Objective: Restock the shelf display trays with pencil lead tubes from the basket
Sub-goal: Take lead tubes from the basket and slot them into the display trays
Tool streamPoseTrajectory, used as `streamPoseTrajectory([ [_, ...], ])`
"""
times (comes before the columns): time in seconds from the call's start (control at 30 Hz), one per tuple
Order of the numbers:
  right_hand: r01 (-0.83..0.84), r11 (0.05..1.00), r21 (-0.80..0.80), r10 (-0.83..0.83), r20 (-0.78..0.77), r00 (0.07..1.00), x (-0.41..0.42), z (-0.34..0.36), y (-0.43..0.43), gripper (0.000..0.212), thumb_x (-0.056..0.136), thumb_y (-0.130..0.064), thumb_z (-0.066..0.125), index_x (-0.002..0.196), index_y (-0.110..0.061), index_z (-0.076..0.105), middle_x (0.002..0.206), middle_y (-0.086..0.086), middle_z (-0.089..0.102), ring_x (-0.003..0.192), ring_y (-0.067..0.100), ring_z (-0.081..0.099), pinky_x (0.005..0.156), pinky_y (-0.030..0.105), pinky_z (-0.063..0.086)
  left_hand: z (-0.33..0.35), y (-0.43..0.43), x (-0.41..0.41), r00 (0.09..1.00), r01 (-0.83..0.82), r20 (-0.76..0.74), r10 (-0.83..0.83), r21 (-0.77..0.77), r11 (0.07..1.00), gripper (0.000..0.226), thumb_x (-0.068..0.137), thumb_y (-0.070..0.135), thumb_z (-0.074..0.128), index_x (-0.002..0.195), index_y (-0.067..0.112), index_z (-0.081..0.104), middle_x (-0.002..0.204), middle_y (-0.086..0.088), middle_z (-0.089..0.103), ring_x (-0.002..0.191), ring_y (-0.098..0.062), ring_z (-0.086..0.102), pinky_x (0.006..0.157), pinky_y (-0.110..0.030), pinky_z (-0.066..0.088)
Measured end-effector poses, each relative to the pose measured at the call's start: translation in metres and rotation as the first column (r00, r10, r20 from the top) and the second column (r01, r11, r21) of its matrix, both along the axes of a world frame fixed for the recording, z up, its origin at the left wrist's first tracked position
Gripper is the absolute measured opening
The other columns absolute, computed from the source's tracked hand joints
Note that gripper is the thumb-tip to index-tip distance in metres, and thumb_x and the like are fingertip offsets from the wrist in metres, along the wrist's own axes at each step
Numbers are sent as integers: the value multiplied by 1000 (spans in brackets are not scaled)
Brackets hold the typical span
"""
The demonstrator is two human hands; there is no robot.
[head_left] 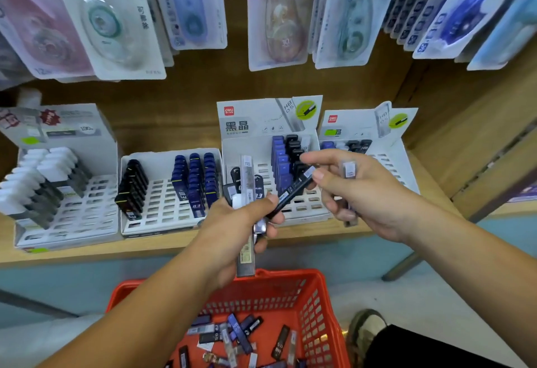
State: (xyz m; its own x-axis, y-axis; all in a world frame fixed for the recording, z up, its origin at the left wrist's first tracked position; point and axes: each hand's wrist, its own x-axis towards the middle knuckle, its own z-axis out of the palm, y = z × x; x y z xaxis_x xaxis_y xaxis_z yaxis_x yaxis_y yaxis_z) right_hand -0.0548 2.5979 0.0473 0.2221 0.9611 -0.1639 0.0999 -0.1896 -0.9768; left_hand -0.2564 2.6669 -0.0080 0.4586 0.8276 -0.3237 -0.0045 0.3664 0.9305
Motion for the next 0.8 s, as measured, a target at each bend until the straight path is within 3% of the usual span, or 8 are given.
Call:
streamPoseTrajectory([
  [0.1, 69, 997, 37, -72, 72, 995, 3, 1, 0, 8, 100, -20, 67, 101, -17, 74, 61, 3, 63, 40, 13, 42, 41, 23, 27, 0, 2, 4, 1000, -20, -5, 20, -12, 1000, 51, 95, 28, 74, 123, -11, 58, 86, -18, 77, 57, -21, 59, 46, -30, 38],
  [0.23, 171, 979, 107, -198, 367, 909, 15, 0, 0, 16, 90, -30, 79, 82, -18, 73, 66, 3, 71, 43, 15, 50, 42, 19, 40, -7, 5, -2, 993, -46, -110, 52, 56, 997, 43, 92, 27, 77, 102, -14, 65, 75, -17, 73, 57, -27, 55, 47, -33, 40],
  [0.3, 167, 977, 129, -209, 470, 858, 18, -1, 2, 14, 89, -32, 80, 80, -24, 72, 68, 0, 73, 41, 12, 52, 43, 17, 41, -11, 3, -7, 990, -8, -140, 15, 49, 999, 41, 90, 27, 78, 93, -12, 68, 72, -21, 69, 63, -29, 53, 51, -36, 40],
  [0.43, 140, 980, 141, -196, 582, 789, 17, -12, 12, 11, 89, -37, 79, 85, -28, 74, 76, -2, 74, 50, 16, 58, 55, 28, 52, -15, 0, -10, 991, 7, -134, -1, 43, 999, 44, 89, 25, 79, 107, -12, 63, 81, -21, 72, 64, -27, 58, 50, -35, 40],
  [0.53, 101, 982, 158, -179, 637, 750, 14, -20, 21, 14, 90, -37, 78, 94, -24, 78, 81, 0, 74, 55, 14, 61, 62, 33, 56, -14, 1, -12, 993, -2, -114, 9, 60, 998, 40, 91, 25, 77, 103, -12, 66, 86, -28, 71, 65, -28, 58, 51, -36, 40],
  [0.67, 9, 988, 153, -120, 739, 663, 13, -17, 28, 10, 91, -35, 76, 96, -27, 79, 78, -16, 67, 63, -12, 57, 61, 9, 38, -12, 1, -14, 994, 7, -110, 0, 68, 998, 37, 91, 26, 77, 93, -10, 69, 88, -33, 69, 66, -30, 56, 54, -38, 40],
  [0.8, -24, 992, 121, -77, 761, 644, 17, -15, 31, 8, 92, -37, 75, 96, -31, 79, 84, -12, 70, 69, -16, 55, 60, 3, 35, -12, 2, -14, 995, 7, -100, 0, 63, 998, 42, 90, 26, 78, 100, -13, 67, 85, -28, 71, 66, -30, 57, 53, -37, 41],
])
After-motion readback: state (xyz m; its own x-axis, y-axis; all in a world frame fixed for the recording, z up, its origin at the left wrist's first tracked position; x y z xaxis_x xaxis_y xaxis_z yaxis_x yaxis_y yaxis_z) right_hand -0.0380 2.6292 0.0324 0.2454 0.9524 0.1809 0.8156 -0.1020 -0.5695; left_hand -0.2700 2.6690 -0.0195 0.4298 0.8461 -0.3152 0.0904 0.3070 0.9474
